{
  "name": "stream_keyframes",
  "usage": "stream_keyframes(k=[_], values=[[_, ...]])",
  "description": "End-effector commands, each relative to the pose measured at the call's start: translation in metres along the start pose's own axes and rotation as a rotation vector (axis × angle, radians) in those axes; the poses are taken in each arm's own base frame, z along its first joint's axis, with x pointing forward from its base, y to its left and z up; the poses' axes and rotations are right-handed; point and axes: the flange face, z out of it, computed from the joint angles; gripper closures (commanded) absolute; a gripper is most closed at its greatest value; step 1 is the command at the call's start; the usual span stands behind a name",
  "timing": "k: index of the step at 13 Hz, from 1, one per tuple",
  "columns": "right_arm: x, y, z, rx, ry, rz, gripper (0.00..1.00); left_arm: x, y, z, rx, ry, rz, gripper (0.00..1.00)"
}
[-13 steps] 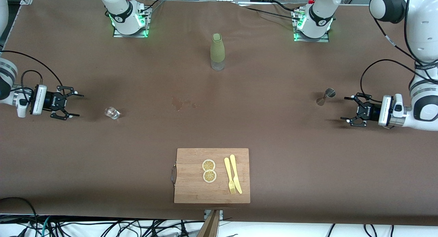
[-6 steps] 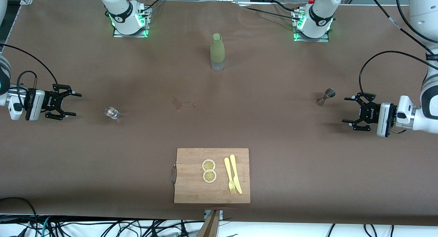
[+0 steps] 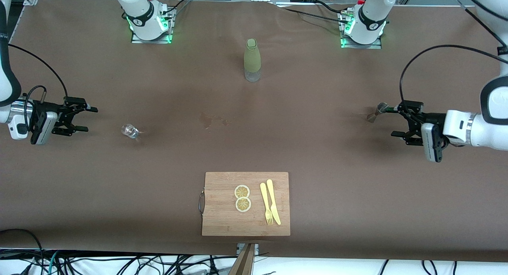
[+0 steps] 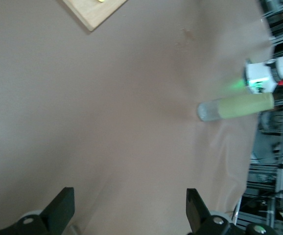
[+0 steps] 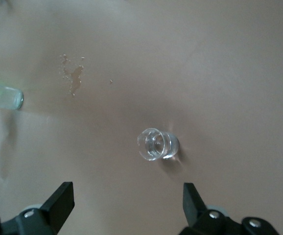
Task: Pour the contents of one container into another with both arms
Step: 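Open both grippers and release the glass and jigger on the table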
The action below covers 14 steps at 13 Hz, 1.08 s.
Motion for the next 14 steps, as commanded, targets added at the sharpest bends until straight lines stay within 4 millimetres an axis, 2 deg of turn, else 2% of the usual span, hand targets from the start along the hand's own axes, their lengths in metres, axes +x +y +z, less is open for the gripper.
stream_keyframes(k=[1,5,7,10,12,14], values=[[0.017,-0.03,-0.014,-0.075,-0.07,0.124,0.01,0.017,0.021,-0.029,0.127,-0.049,0.001,0.0],[0.054,-0.07,-0.03,-0.193,-0.137,0.279,0.01,0.012,0.026,-0.057,0.216,0.013,-0.009,0.0],[0.074,-0.096,-0.042,-0.277,-0.153,0.364,0.01,0.011,0.038,-0.073,0.27,0.017,-0.097,0.0],[0.1,-0.136,-0.048,-0.371,-0.18,0.482,0.01,0.018,0.079,-0.095,0.381,0.045,-0.467,0.0],[0.128,-0.17,-0.053,-0.531,-0.201,0.572,0.01,0.026,0.108,-0.101,0.464,0.04,-0.612,0.0],[0.154,-0.209,-0.06,-0.573,-0.18,0.694,0.01,0.027,0.132,-0.101,0.472,0.041,-0.775,0.0]])
